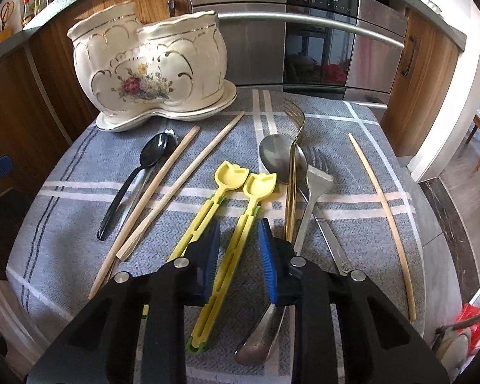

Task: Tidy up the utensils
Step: 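Lower the right gripper onto the yellow tulip-tipped spatula and close it, then grasp the gold fork with the left gripper while the right lifts the yellow spatula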

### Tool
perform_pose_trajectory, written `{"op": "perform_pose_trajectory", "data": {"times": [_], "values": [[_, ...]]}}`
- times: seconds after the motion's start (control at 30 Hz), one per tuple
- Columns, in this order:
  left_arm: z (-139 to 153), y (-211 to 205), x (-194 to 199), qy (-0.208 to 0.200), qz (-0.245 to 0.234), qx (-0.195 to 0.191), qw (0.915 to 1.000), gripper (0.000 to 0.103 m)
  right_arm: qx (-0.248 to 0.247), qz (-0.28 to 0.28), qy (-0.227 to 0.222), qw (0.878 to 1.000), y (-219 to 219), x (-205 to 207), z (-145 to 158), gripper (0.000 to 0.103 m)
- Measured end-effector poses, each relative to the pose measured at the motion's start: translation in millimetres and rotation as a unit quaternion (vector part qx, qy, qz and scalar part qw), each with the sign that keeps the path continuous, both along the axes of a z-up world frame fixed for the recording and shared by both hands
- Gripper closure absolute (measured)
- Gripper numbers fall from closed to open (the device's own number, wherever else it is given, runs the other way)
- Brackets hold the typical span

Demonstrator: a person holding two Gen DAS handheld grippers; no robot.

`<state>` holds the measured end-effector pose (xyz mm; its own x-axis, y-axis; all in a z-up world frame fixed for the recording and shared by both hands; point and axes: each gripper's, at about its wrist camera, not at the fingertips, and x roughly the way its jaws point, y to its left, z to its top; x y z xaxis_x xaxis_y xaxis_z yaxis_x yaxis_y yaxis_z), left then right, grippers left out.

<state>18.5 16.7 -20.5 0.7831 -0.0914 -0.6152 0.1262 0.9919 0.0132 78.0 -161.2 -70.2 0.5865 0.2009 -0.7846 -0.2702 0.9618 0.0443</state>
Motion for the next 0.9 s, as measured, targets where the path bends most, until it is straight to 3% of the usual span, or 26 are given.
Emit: {"op": "perform_pose_trajectory", "data": {"times": [0.13,0.17,0.3,0.67,0.9], "values": [[0,1,0,0.001,0.001,-0.006,1.0000,0.004,0.007,-0.003,0.002,1.000,0,2,-1,0.080],[0,2,0,0.001,0.001,-0.007,1.0000,0.004,0.008,-0.006,0.002,1.000,-2,3,-1,0.086],[-2,3,1,0.007,-0.002,-0.014,0.9999,0.004,0.021,-0.011,0.005,1.000,-7,6,-2,0.091],[-9,-1,5,0.025,-0.023,-0.023,0.9991,0.004,0.084,-0.022,-0.019,0.996,-27,-1,17,0.093],[-10,-19,15,0.037,-0.042,-0.017,0.9983,0.007,0.120,-0.034,-0.062,0.990,-49,-4,49,0.093]]}}
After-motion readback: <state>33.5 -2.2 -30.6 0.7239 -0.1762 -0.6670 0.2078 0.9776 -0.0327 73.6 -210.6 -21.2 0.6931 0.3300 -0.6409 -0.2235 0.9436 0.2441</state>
